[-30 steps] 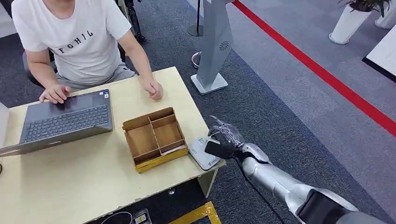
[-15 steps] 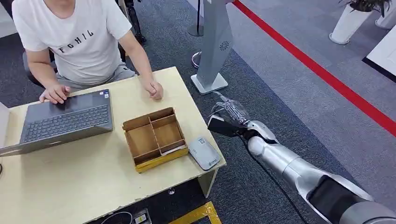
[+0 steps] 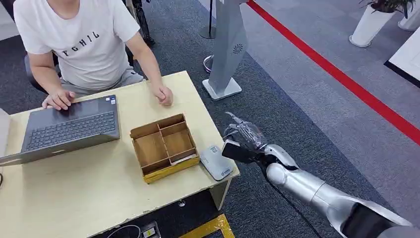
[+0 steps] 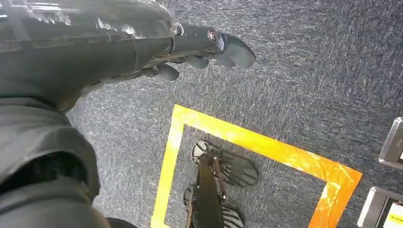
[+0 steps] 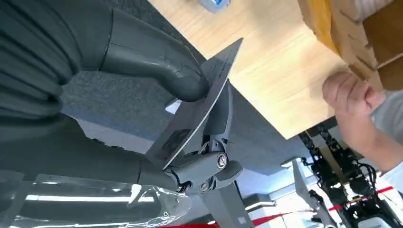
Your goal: Pass the card to the sensor for recognition and then transmit it.
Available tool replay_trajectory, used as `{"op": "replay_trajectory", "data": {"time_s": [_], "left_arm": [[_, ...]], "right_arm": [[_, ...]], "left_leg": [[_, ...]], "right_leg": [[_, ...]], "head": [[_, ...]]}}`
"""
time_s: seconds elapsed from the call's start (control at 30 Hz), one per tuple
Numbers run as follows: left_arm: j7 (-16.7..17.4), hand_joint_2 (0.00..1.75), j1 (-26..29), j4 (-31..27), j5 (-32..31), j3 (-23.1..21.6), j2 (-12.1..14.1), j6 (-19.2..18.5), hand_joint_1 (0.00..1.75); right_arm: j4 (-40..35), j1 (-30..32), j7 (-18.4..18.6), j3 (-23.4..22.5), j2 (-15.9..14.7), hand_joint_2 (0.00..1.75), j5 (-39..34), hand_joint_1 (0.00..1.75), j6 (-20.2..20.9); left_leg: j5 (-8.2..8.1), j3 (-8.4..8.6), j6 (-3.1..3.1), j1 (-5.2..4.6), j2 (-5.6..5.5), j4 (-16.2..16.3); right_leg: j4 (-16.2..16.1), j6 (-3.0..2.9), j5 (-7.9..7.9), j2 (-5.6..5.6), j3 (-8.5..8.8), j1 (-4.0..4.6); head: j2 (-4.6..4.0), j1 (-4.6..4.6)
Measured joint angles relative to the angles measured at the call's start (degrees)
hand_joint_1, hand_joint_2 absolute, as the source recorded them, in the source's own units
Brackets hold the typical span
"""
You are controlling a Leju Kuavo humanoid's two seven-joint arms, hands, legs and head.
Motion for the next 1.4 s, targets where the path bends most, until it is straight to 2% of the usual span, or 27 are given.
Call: {"op": "replay_trajectory", "data": {"time_s": [0.37, 0.8, 1.1, 1.4], "left_arm": [[0.0, 0.00, 0.0, 0.0, 0.0, 0.0, -0.2, 0.1, 0.00], [-0.5, 0.00, 0.0, 0.0, 0.4, 0.0, -0.4, -0.1, 0.00], [-0.6, 0.00, -0.1, 0.0, 0.1, 0.0, -0.4, -0.5, 0.00], [-0.6, 0.00, -0.1, 0.0, 0.3, 0.0, -0.3, -0.5, 0.00]], "right_arm": [[-5.2, 4.6, 2.3, 3.1, -0.1, 1.75, -0.2, 1.75, -1.5], [-4.7, 4.7, 1.0, 6.8, 0.6, 1.75, -1.0, 1.75, -1.4], [0.2, 2.3, -1.6, 8.8, 0.7, 1.75, -1.4, 1.75, -1.5], [7.3, -3.7, -5.2, 8.8, 0.7, 1.75, -1.0, 1.75, -0.1]], "left_leg": [[0.00, 0.00, 0.00, 0.00, 0.01, 0.0], [0.00, 0.00, 0.00, 0.00, 0.01, 0.0], [0.00, -0.03, 0.00, -0.01, 0.02, 0.0], [0.00, -0.02, 0.00, 0.00, 0.03, 0.0]], "right_leg": [[0.0, 0.00, 0.00, 0.02, 0.00, 0.00], [0.0, 0.00, 0.00, 0.02, -0.01, 0.00], [0.0, 0.00, 0.00, 0.02, -0.02, -0.01], [0.0, 0.00, 0.01, 0.02, -0.02, 0.00]], "head": [[-0.02, 0.00], [-0.02, 0.00], [0.00, 0.00], [-0.02, 0.00]]}}
